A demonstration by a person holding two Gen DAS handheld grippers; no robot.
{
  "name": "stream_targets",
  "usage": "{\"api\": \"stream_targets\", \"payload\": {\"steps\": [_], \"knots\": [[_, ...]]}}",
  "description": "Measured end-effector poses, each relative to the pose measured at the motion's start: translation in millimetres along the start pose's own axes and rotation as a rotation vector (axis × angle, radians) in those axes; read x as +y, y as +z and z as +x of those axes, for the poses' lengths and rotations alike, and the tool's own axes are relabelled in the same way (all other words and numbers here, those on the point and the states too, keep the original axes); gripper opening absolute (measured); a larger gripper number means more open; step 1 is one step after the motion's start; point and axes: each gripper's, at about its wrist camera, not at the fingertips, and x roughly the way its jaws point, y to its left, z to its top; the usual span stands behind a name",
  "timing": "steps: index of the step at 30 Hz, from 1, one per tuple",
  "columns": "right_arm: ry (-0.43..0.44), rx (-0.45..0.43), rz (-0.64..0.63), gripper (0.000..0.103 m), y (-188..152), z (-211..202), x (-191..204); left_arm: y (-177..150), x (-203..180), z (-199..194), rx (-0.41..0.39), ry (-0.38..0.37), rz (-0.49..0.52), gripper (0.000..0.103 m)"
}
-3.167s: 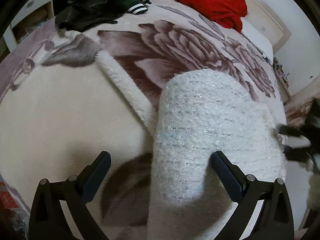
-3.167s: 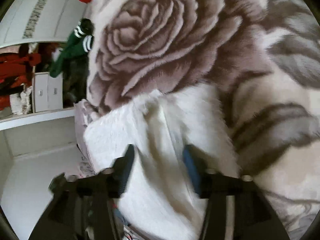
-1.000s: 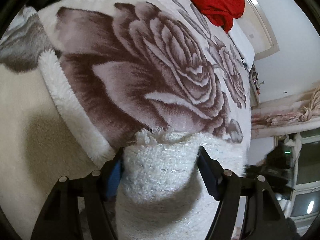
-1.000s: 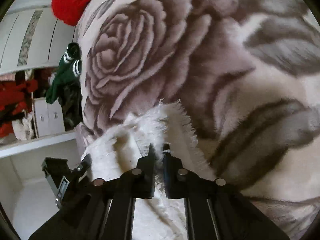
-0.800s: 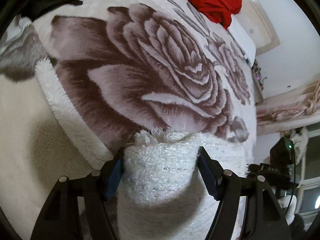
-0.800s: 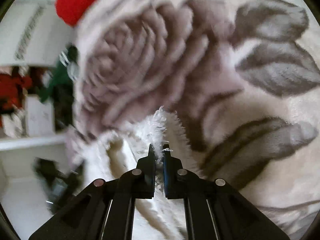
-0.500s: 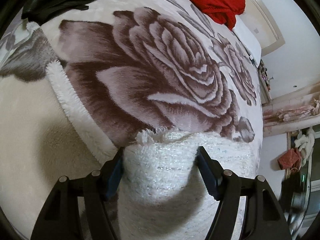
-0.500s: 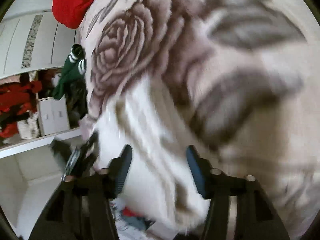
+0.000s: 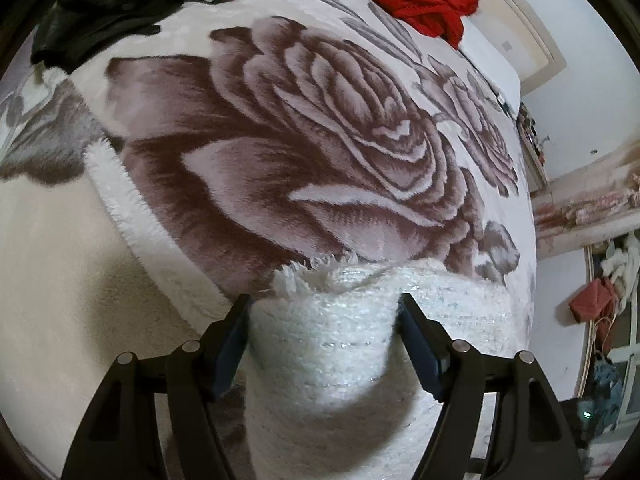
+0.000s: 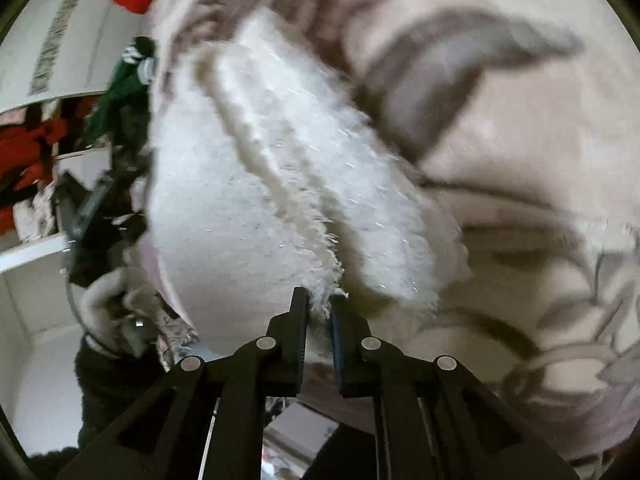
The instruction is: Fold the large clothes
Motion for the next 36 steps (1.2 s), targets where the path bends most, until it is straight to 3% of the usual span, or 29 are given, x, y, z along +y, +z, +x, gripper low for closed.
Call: {"api": "stream_targets", "payload": {"steps": [3, 4, 6, 7, 8, 12, 15, 18, 19, 24, 28, 30, 32, 36], "knots": [[0.016, 0.046, 0.026, 0.014, 10, 15, -6, 1, -1, -14, 0.02, -0.001, -0.013, 0.072], [0.026, 0.059, 0.021, 0.02, 13, 14, -4, 1, 2, -21, 0.022, -0.024, -0.027, 0.072], [0.043, 0.061, 0.003, 0.039, 18, 0, 2, -5, 11, -39, 0.015, -0.074, -0.055, 0.072], [0.04, 0.036, -0.014, 0.062, 21, -9, 4, -10, 16, -48, 0.01, -0.102, -0.068, 0.072], [0.038, 0.012, -0.031, 0.074, 24, -16, 6, -17, 22, -55, 0.007, -0.122, -0.084, 0.074], [0.071, -0.022, -0.126, 0.085, 52, -25, 11, -54, 45, -59, 0.042, -0.204, -0.167, 0.08], [0.111, -0.003, -0.176, 0.087, 81, -3, 9, -77, 54, -40, 0.094, -0.253, -0.208, 0.08], [0.189, 0.089, -0.182, 0.088, 111, 31, 0, -92, 46, -16, 0.123, -0.333, -0.184, 0.081], [0.215, 0.12, -0.175, 0.092, 119, 42, -4, -92, 43, -12, 0.117, -0.333, -0.172, 0.084], [0.341, 0.256, -0.185, 0.096, 142, 97, -4, -79, 40, 9, 0.078, -0.384, -0.157, 0.085], [0.39, 0.286, -0.175, 0.097, 149, 119, 4, -70, 36, 6, 0.033, -0.407, -0.148, 0.085], [0.405, 0.267, -0.169, 0.087, 147, 124, 15, -68, 25, 2, 0.024, -0.4, -0.116, 0.085], [0.423, 0.242, -0.157, 0.068, 144, 122, 23, -63, 16, -3, 0.022, -0.386, -0.095, 0.085], [0.49, 0.185, -0.131, 0.057, 139, 107, 35, -48, 3, -11, 0.02, -0.388, -0.065, 0.085]]}}
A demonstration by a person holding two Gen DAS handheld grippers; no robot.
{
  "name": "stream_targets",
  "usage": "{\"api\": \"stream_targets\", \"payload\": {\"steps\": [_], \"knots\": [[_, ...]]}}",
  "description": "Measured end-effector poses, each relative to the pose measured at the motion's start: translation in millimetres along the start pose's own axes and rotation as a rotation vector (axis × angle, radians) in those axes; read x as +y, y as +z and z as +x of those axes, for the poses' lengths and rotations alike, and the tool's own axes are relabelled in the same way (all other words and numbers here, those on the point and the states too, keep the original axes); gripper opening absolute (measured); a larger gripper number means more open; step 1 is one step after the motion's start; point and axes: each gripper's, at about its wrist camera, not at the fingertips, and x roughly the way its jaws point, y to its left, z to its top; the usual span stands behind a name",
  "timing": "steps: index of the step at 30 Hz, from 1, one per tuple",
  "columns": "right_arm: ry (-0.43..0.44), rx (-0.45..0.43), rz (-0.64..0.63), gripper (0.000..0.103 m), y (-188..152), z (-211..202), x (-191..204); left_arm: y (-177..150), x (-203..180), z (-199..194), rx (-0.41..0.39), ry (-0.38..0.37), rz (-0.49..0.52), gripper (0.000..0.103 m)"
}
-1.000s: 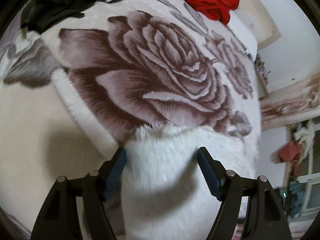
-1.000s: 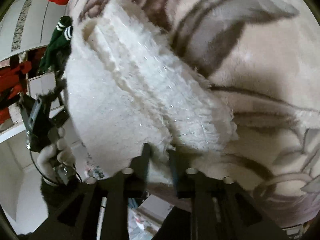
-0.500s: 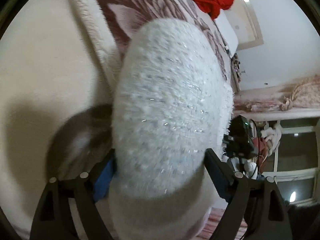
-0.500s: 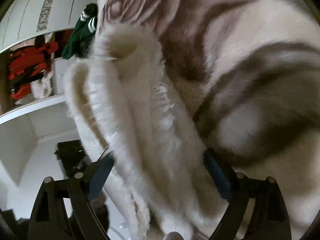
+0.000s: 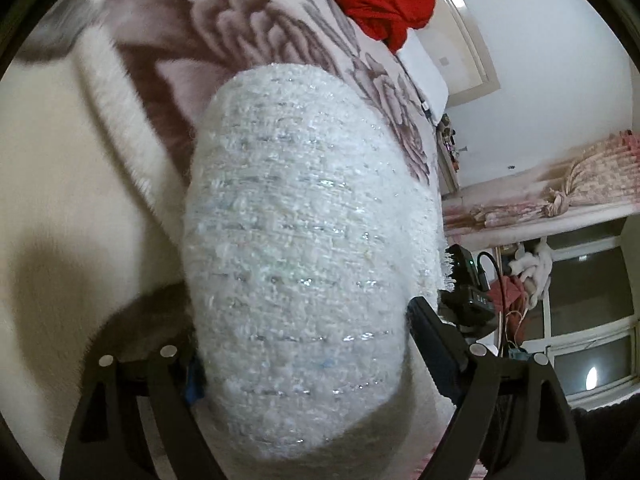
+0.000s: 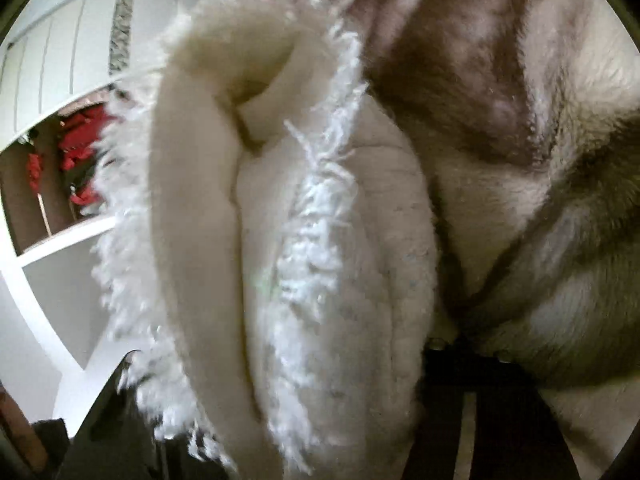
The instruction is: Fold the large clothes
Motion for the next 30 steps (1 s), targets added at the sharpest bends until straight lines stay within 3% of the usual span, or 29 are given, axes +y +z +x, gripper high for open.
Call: {"api": "stream_targets", "payload": {"steps": [6, 11, 21, 30], "knots": [[0.065, -0.079, 0.009, 0.056, 5, -20, 23, 38, -27, 4, 0.016, -0.007, 0.09, 0.085], [0.075, -0.161, -0.019, 0.056, 38, -52, 49, 90, -58, 34, 0.035, -0.027, 0.161, 0.085], [0.041, -0.325, -0.047, 0.056, 170, -127, 74, 212, -97, 136, 0.079, -0.069, 0.265, 0.085], [-0.008, -0.394, -0.033, 0.056, 297, -154, 61, 291, -85, 233, 0.14, -0.082, 0.277, 0.085]]}}
